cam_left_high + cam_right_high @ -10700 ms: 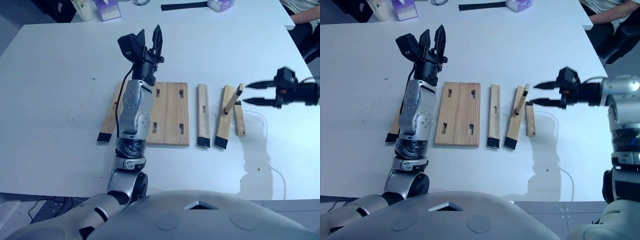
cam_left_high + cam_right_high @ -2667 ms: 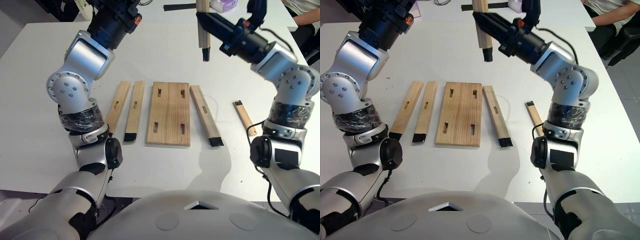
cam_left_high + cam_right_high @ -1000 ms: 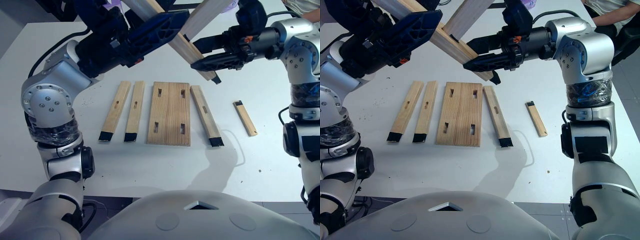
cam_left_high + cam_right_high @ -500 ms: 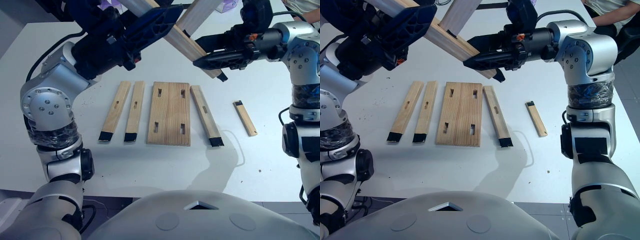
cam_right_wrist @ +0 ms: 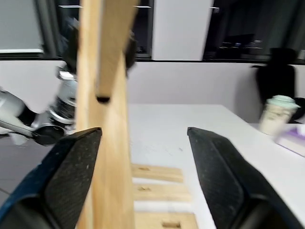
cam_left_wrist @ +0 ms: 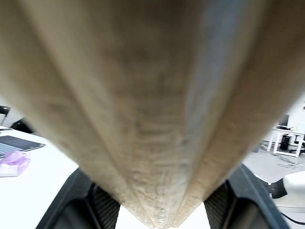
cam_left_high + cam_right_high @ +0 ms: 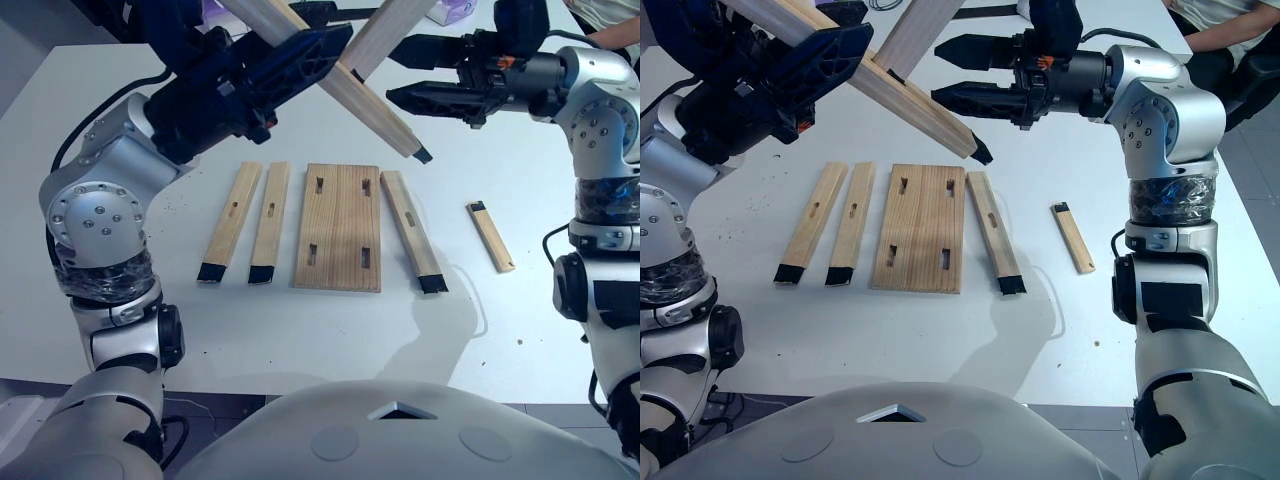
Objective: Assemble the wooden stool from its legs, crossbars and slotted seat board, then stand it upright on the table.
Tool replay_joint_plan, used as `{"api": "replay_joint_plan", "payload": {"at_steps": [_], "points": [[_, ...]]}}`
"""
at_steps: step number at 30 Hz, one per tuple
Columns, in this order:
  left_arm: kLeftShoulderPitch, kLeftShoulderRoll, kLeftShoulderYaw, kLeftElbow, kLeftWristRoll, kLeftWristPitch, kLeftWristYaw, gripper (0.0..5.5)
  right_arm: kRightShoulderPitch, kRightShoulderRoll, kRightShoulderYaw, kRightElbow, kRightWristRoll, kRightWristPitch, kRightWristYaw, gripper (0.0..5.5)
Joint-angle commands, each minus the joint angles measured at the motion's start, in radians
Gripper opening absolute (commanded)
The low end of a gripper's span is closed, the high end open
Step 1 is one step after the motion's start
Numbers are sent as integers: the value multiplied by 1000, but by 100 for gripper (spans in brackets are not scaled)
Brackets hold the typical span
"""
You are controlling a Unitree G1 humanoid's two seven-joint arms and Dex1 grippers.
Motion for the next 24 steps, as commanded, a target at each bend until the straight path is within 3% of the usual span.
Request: {"api": "replay_joint_plan", "payload": {"at_steps": [1, 5, 8, 17, 24], "points": [[28, 95, 36, -6, 59, -20, -83, 204, 147, -68, -14, -27, -72, -92, -14, 326], [154, 321, 79, 20, 188, -46, -336, 204, 228, -114, -101, 37, -128, -168, -121, 326], [210, 412, 62, 67, 271, -93, -486, 204, 258, -97, -142, 49, -151, -220, -210, 326], [297, 384, -77, 106, 460, -271, -636, 204, 282, -59, -125, -13, -129, -207, -261, 326], [321, 364, -72, 82, 456, -287, -638, 204, 229, -63, -110, 38, -134, -217, -232, 326]]}}
